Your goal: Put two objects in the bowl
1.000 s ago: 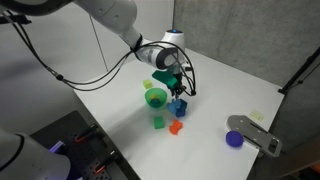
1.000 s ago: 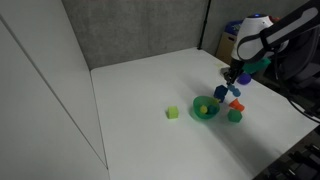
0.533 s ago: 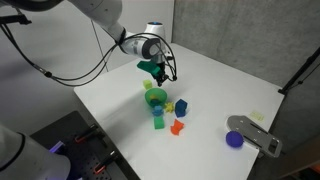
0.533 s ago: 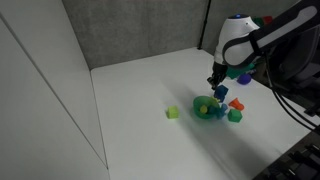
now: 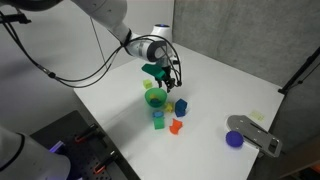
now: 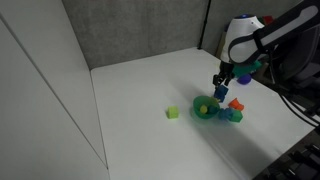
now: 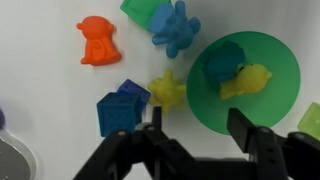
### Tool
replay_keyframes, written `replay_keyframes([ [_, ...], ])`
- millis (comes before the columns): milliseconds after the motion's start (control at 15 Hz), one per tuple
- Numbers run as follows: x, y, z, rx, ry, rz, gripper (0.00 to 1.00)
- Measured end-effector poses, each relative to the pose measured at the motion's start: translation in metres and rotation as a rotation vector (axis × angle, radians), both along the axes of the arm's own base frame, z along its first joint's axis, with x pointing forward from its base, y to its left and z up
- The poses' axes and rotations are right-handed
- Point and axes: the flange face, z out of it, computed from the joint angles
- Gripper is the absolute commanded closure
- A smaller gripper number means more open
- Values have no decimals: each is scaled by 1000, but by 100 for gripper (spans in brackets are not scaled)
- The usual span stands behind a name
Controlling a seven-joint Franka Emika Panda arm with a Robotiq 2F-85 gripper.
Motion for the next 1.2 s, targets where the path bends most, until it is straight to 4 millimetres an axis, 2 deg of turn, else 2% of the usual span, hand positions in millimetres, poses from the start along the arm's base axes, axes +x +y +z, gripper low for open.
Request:
replay_keyframes([
  [333, -11, -67, -10, -11, 22, -107, 0],
  [667, -27, -114, -57, 10, 60, -197, 0],
  [800, -35, -122, -79, 30, 88, -234, 0],
  [933, -40, -122, -94, 53, 109, -263, 0],
  [1200, -41, -106, -101, 100, 121, -294, 0],
])
